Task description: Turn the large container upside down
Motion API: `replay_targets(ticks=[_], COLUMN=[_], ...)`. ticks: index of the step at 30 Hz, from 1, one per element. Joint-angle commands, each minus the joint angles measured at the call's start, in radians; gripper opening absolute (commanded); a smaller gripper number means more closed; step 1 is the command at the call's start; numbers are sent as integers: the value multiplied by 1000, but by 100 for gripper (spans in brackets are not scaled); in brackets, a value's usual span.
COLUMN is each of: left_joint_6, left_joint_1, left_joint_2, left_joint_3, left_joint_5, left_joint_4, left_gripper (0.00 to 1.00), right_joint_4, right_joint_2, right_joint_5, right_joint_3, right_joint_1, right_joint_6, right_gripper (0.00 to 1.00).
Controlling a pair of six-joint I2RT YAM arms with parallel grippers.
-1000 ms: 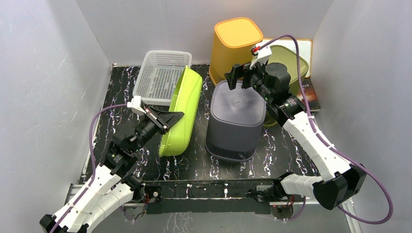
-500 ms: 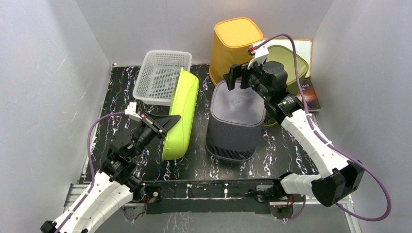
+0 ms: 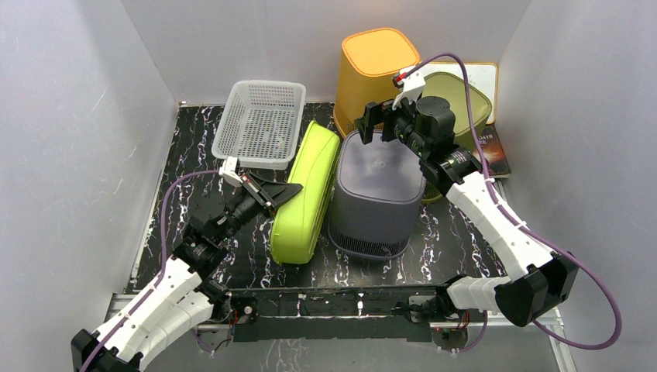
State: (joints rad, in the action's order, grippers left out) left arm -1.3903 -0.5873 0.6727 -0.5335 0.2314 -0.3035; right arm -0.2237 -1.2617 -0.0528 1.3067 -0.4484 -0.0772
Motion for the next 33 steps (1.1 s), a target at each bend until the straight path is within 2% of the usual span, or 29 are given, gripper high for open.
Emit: replay_targets(ticks=[1, 4, 12, 16, 19, 21, 22, 26, 33], left_joint_6=[-90, -82, -15, -16, -37, -47, -54, -69, -128], left_joint_1=[1, 1, 2, 2, 3, 4, 3, 3, 2], left_joint_2=[-74, -130, -237, -278, -298, -304, -307, -307, -288], left_joint_3=[105, 152, 152, 174, 189, 189, 186, 187, 190], left_joint_5=[-39, -115, -349, -420, -447, -469, -480, -506, -539], left_joint_4=[-26, 76, 439, 542, 603, 663, 679, 739, 846], left_gripper=[0, 0, 0, 1, 25, 45, 49, 58, 64], right_joint_4=[39, 42, 58, 64, 68, 72, 73, 76, 81], right_joint_2=[4, 2, 1, -5, -10, -11, -13, -10, 2], right_joint_5=[-9, -19, -28, -34, -40, -45, -48, -51, -52], right_joint_3=[56, 53, 32, 24, 19, 17, 17, 11, 2], right_joint_1=[6, 6, 7, 6, 8, 6, 6, 7, 6], right_joint_6=[8, 6, 2, 2, -1, -3, -4, -8, -9], right_gripper=[98, 98, 98, 98, 98, 98, 98, 98, 98])
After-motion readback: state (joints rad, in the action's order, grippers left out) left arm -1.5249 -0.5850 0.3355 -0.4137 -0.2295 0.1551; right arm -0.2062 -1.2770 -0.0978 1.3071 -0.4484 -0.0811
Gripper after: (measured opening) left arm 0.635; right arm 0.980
